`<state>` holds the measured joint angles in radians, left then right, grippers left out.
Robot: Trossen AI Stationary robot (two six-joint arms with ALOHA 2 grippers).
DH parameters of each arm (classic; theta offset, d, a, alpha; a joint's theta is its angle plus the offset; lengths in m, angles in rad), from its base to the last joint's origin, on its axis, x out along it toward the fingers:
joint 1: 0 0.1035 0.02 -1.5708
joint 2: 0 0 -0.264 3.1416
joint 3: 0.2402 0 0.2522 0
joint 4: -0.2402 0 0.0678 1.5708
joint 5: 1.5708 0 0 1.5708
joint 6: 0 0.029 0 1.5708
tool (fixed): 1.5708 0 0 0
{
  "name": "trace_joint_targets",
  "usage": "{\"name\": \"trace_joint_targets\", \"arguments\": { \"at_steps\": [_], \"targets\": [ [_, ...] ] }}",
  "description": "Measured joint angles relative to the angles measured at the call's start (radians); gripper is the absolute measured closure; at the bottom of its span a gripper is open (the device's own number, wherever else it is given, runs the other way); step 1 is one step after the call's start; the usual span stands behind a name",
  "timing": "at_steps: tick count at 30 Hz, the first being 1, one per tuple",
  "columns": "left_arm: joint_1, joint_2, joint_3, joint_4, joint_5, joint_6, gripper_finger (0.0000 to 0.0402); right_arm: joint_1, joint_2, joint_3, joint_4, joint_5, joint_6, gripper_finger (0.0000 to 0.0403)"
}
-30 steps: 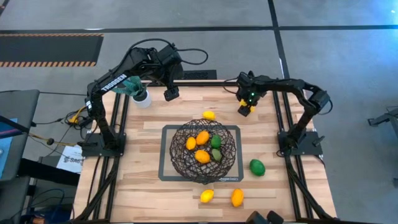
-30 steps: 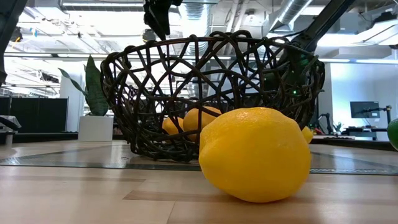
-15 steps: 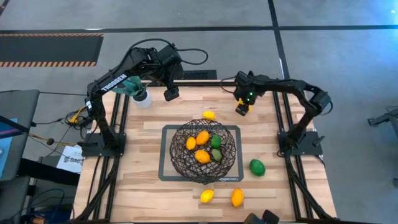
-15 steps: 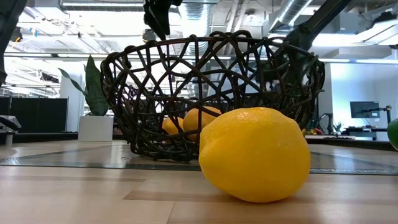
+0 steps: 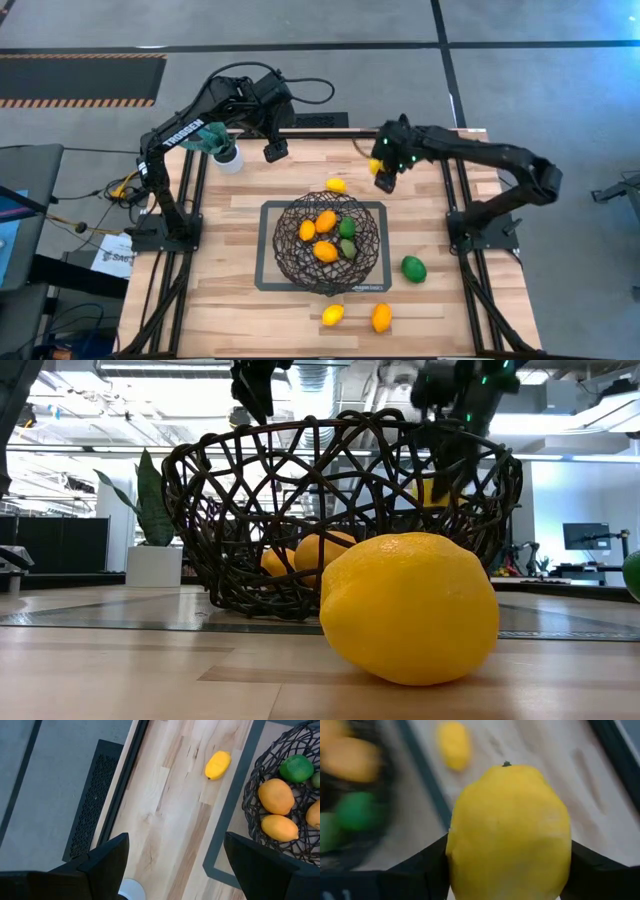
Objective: Build produce basket
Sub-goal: Put the lemon into the basket
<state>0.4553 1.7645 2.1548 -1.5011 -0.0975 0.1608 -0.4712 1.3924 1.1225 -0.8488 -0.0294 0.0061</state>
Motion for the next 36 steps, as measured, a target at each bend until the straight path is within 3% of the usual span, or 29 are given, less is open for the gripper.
{"name": "trace_joint_targets", "arguments": {
  "at_steps": [6,13,27,36],
  "targets": [
    [0.000,0.000,0.000,0.000,0.000,0.000,0.0091,0.231,-0.034,0.037,0.060,0.005,0.116,0.0128],
    [0.000,0.000,0.000,0.000,0.000,0.000,0.0091,0.383,0.082,0.159,0.075,0.034,0.151,0.0127],
    [0.000,0.000,0.000,0.002,0.000,0.000,0.0091,0.462,0.362,0.483,-0.051,0.024,0.105,0.0123],
    [0.000,0.000,0.000,0.012,0.001,0.000,0.0091,0.479,0.349,0.504,-0.121,0.024,0.114,0.0058]
  ]
}}
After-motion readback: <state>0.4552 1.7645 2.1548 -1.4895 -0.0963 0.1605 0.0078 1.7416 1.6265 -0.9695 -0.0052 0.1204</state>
